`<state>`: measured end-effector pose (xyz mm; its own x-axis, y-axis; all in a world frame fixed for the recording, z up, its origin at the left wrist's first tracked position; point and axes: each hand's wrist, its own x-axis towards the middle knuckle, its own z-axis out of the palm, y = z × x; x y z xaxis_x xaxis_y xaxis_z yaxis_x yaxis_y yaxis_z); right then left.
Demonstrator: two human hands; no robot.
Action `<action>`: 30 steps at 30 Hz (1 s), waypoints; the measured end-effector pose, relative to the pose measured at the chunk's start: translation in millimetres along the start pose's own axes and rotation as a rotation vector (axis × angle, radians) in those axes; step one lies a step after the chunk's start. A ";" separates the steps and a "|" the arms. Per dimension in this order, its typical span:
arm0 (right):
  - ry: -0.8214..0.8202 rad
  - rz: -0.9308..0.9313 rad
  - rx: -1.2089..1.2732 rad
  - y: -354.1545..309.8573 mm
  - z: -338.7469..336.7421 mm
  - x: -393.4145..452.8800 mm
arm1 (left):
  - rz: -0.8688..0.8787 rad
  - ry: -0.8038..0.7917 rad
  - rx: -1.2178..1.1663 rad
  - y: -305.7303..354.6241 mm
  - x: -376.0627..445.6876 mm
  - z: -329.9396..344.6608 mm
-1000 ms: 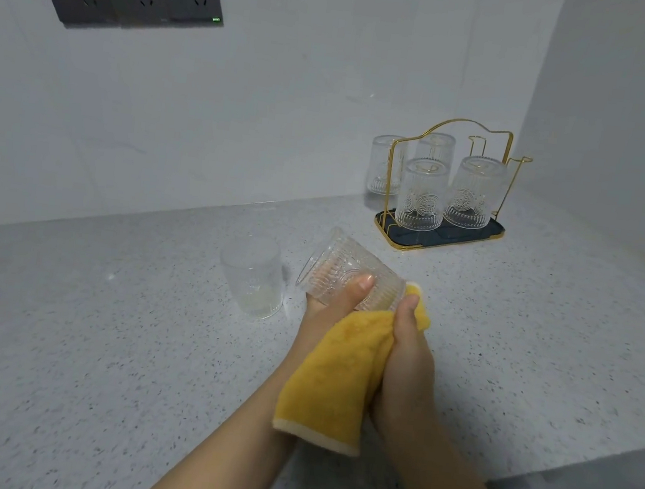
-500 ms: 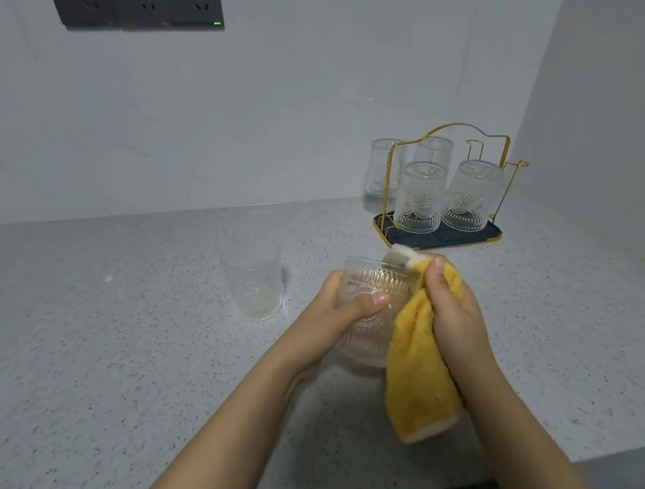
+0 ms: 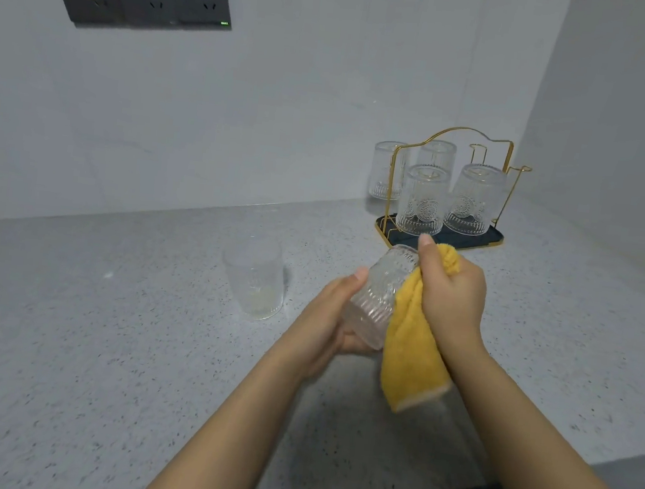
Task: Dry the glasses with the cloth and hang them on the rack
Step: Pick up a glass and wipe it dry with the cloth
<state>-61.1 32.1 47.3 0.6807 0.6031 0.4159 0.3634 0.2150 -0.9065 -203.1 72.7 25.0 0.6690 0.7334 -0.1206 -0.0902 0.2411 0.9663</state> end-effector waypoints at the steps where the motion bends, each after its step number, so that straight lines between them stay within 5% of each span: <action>1: 0.032 0.001 -0.025 -0.3 1.3 4.0 | 0.071 0.040 0.052 -1.9 -0.4 1.8; 7: 0.065 -0.005 -0.066 0.2 13.1 7.6 | 0.211 0.191 0.187 -12.7 4.4 4.4; 14: 0.021 -0.206 0.080 0.1 13.6 -2.5 | -0.088 0.031 -0.410 -3.0 9.0 1.0; 18: 0.079 -0.084 0.047 -0.1 14.3 4.1 | 0.017 0.006 -0.246 -6.7 7.9 3.7; 21: 0.091 -0.013 -0.027 0.2 14.7 9.8 | 0.209 0.170 0.157 -11.8 3.6 5.3; 23: 0.072 -0.052 -0.032 0.7 13.7 8.5 | 0.274 0.204 0.191 -16.9 4.7 4.3; 28: 0.001 -0.239 0.065 -1.6 9.0 -0.4 | -0.004 0.019 -0.394 -13.1 9.4 5.7; 30: -0.006 -0.262 0.074 -2.9 8.5 -1.8 | -0.118 -0.009 -0.435 -10.3 9.6 3.9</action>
<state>-68.8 37.0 48.5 0.5655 0.5239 0.6370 0.4791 0.4200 -0.7708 -192.9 74.8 14.8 0.6993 0.6800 -0.2202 -0.3139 0.5689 0.7601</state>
